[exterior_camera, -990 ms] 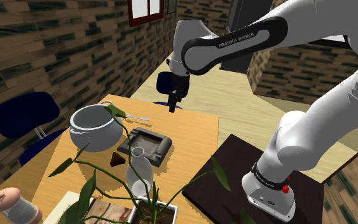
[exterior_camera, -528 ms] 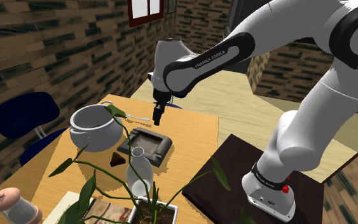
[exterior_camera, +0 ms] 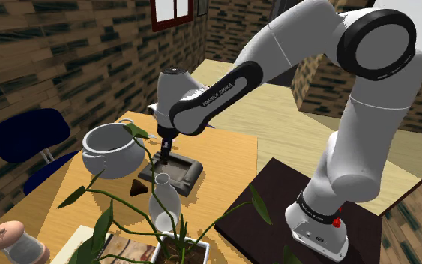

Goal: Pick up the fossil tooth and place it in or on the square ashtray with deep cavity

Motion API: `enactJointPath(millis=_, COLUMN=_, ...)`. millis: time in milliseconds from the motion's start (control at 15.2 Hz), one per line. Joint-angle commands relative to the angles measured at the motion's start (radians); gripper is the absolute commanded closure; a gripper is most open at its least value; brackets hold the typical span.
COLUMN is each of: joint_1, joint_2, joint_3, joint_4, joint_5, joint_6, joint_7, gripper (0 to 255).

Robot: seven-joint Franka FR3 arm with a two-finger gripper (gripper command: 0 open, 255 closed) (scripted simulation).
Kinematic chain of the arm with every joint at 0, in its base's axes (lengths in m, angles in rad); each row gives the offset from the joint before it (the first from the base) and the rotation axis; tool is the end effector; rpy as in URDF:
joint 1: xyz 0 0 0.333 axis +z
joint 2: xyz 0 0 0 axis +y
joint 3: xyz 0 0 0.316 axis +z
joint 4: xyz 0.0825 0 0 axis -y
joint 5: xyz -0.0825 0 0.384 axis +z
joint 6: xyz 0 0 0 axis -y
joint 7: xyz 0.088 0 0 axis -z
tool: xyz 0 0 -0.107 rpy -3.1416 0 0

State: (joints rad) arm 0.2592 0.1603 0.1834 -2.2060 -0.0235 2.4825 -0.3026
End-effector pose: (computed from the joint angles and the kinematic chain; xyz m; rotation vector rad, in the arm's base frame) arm 0.5059 0.2388 0.3207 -2.8929 -1.1536 -0.1838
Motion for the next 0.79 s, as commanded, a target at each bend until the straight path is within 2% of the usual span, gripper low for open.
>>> enactJointPath(millis=0, joint_1=0.018, joint_2=0.060, joint_3=0.011, joint_4=0.034, joint_5=-0.025, joint_6=0.034, joint_7=-0.009, gripper=0)
enactJointPath(millis=528, joint_1=0.107, joint_2=0.309, joint_3=0.027, joint_4=0.210, joint_5=-0.139, joint_6=0.128, joint_7=-0.038, gripper=0)
enactJointPath(millis=726, joint_1=0.119, joint_2=0.348, joint_3=0.021, joint_4=0.230, joint_5=-0.153, joint_6=0.149, joint_7=-0.035, gripper=0)
